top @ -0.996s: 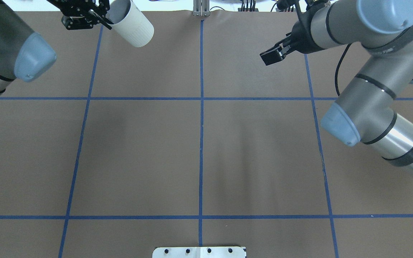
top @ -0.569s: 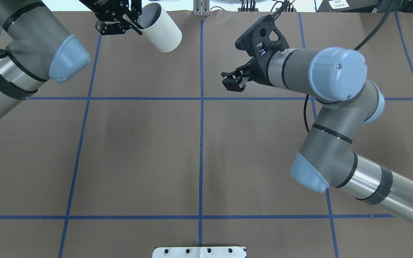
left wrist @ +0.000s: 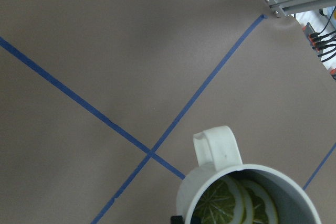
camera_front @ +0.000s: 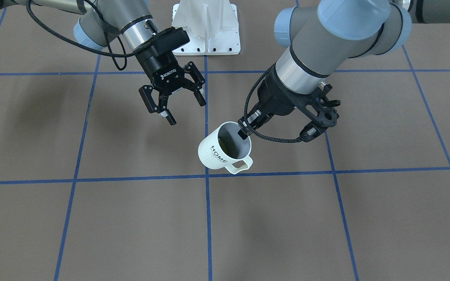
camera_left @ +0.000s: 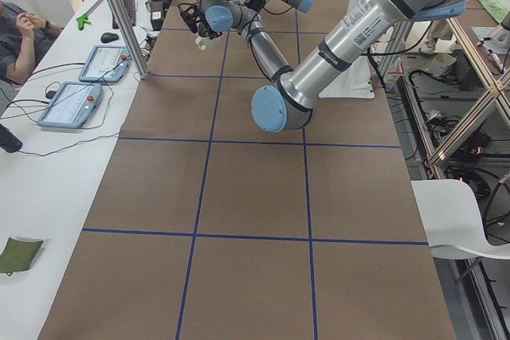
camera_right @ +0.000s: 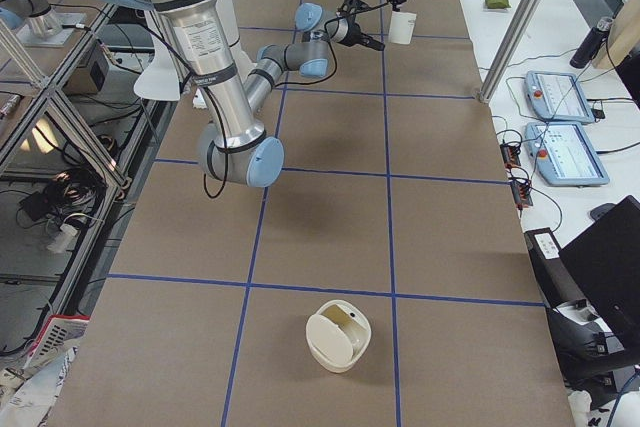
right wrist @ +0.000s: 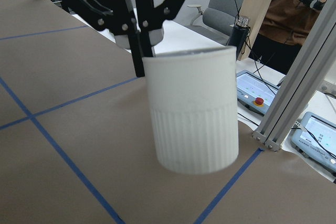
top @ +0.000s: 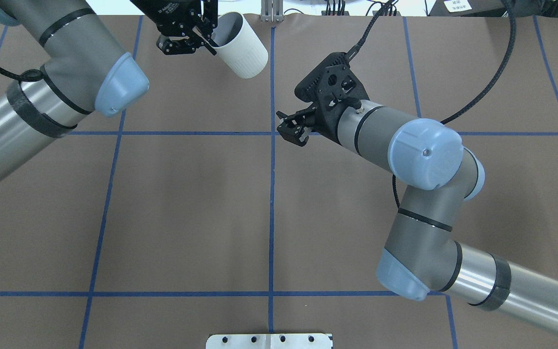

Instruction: Left arm hands cup to right arm to dump lemon

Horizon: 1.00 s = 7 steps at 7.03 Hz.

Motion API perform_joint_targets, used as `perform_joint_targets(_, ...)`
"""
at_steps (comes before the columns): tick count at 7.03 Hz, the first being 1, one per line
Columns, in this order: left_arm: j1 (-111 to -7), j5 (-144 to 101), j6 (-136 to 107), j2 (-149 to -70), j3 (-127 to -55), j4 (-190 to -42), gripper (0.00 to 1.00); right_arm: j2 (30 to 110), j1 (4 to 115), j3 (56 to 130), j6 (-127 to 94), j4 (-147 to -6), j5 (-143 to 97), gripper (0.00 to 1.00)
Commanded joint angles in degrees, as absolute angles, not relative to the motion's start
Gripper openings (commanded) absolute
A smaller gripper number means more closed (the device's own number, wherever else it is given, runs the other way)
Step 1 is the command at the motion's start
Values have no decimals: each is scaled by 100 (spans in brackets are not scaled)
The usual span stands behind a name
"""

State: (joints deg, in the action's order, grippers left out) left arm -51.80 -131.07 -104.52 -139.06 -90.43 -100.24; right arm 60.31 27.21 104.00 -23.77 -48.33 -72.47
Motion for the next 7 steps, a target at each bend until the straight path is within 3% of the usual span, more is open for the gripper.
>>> perform_joint_targets(1, -4853, -13104, -10563, -13913, -9131, -10055, 0, 6029, 2689, 10398, -2373, -4825, -7146, 99)
perform_joint_targets(7, -4491, -13113, -10740, -13904, -9571, -10028, 0, 6064, 2672, 10389, -2347, -4834, -7031, 99)
